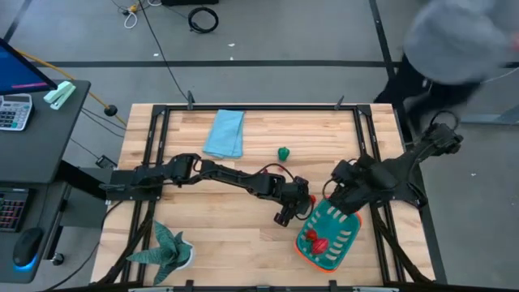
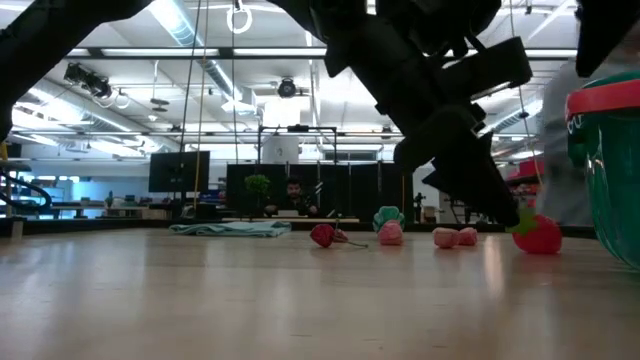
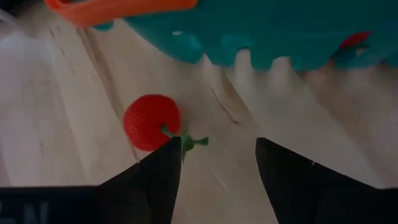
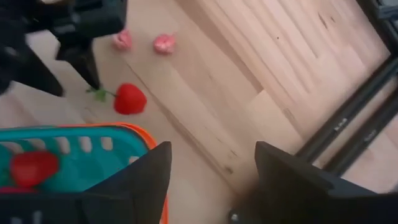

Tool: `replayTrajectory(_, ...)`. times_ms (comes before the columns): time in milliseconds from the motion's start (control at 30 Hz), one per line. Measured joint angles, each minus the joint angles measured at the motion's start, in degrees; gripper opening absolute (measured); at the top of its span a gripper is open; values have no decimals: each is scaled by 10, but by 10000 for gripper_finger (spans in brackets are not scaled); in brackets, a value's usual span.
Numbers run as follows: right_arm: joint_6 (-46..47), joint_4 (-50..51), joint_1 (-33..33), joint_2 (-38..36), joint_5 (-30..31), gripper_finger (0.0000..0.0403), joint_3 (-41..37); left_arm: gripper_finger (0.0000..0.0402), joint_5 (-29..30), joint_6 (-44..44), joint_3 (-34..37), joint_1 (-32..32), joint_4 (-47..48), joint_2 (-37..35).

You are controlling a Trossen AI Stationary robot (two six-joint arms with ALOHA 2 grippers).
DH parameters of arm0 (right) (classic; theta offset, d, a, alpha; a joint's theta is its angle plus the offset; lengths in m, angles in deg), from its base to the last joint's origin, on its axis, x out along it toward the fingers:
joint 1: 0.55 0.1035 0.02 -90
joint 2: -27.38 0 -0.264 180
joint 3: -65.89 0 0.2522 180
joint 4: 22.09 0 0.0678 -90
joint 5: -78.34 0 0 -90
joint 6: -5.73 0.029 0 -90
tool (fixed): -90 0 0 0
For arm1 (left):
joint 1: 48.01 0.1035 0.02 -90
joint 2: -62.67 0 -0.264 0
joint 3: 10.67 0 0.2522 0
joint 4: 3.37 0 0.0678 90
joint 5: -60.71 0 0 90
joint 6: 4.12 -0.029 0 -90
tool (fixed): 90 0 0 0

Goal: Pick and placing Produce into tupperware
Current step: Put the red strawberry into the blue basket

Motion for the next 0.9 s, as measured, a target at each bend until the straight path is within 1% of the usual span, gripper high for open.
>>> replayTrajectory(233,39,0,22,-42,21,236,0,189,1,1,0,5,-9,1)
replayTrajectory(533,43,-1,24,-43,24,236,0,151,1,1,0,7,-18,12)
replayTrajectory(700,43,-3,24,-43,25,236,0,105,2,1,0,10,-22,12)
replayTrajectory(900,43,-5,24,-43,25,236,0,21,2,15,0,16,-41,12)
